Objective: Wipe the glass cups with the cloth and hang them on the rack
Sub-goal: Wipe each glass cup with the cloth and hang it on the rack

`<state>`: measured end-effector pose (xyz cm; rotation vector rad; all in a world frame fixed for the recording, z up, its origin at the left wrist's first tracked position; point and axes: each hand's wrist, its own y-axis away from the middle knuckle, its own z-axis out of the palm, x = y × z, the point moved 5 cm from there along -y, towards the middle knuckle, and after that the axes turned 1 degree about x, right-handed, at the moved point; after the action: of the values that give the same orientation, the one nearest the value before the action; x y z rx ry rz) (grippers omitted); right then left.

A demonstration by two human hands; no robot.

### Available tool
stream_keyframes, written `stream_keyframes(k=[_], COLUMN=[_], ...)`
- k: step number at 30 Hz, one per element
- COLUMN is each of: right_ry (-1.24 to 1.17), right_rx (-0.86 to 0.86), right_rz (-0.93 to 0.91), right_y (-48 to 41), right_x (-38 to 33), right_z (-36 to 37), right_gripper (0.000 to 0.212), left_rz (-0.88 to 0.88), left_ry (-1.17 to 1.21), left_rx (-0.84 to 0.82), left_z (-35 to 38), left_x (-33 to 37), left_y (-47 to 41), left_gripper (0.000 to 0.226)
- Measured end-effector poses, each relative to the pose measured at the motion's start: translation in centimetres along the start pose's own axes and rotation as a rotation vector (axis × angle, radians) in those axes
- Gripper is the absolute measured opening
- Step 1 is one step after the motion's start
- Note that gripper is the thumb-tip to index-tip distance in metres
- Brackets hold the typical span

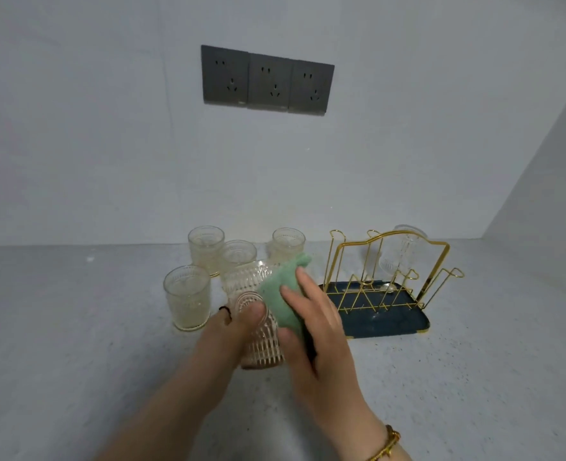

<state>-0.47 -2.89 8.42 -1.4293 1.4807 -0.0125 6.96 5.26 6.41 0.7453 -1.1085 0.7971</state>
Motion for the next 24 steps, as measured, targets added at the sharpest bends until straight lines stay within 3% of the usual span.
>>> stream_keyframes(k=[3,7,9,14,18,21,24], right_ry=[-0.112,-0.645,-0.756,-0.619,-0.434,-0.592,-0.772], right_rx=[0.021,-0.162,-0.175,-0.199,-0.130,-0.150,-0.082], right_rz=[-0.059,0.446,0.560,0.496,0.349,0.432,0.687], right_y=[-0.4,-0.7,-0.7,-0.6,-0.6,-2.3,-3.1], right_x=[-1.6,-0.6,0.0,-2.1,-2.8,-1.1,1.0], right_z=[1.0,3.0,3.4,4.4,5.3,5.0,4.8], right_gripper=[0.041,0.068,0.078,0.054,0.066,0.054,0.039], left_rz=[0.053,0.145,0.166,0.104,0.097,0.083,0.111], left_ry=[0.021,-0.142,-0.221,-0.219,-0.183,-0.154,-0.161], left_rx=[-0.057,-0.028,0.002,0.082,0.095,0.058,0.040], left_z=[-1.0,-2.3,-2.6,-3.7,-4.6,-4.7,-4.1], left_x=[0.8,1.9,2.4,3.0,3.3,2.4,2.2], left_y=[1.0,1.3,1.4,0.3,-0.7,-1.5,-1.6], left_gripper=[0.065,0.082,0.078,0.086,0.088,0.102,0.075])
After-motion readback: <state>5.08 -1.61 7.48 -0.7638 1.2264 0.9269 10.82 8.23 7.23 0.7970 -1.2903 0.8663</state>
